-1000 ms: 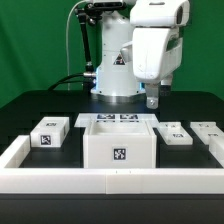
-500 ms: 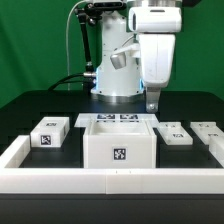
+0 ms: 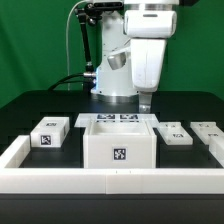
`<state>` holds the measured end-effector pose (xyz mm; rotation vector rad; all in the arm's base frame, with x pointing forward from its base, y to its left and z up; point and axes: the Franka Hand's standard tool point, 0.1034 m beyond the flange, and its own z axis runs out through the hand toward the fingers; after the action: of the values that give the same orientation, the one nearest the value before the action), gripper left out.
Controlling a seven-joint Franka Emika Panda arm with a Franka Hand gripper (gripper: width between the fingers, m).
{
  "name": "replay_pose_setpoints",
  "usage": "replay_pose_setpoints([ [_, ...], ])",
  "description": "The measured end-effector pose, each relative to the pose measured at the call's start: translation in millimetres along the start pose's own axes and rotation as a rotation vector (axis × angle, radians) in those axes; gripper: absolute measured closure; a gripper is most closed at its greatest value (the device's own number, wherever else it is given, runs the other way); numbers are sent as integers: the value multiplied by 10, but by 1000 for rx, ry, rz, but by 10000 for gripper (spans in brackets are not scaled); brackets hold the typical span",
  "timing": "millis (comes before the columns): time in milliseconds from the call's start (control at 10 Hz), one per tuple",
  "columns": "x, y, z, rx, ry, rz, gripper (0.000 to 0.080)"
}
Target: Assemble cabinet
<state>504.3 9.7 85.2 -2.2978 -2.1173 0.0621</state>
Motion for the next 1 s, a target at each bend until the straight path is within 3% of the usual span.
replay_pose_setpoints([
  [200, -36, -173, 112, 17, 1, -65, 2],
  [600, -38, -176, 128, 20, 1, -60, 2],
  [700, -109, -326, 238, 29, 6, -80, 2],
  [900, -143, -446, 318, 23, 10, -89, 2],
  [1000, -201, -552, 399, 32, 14, -88, 2],
])
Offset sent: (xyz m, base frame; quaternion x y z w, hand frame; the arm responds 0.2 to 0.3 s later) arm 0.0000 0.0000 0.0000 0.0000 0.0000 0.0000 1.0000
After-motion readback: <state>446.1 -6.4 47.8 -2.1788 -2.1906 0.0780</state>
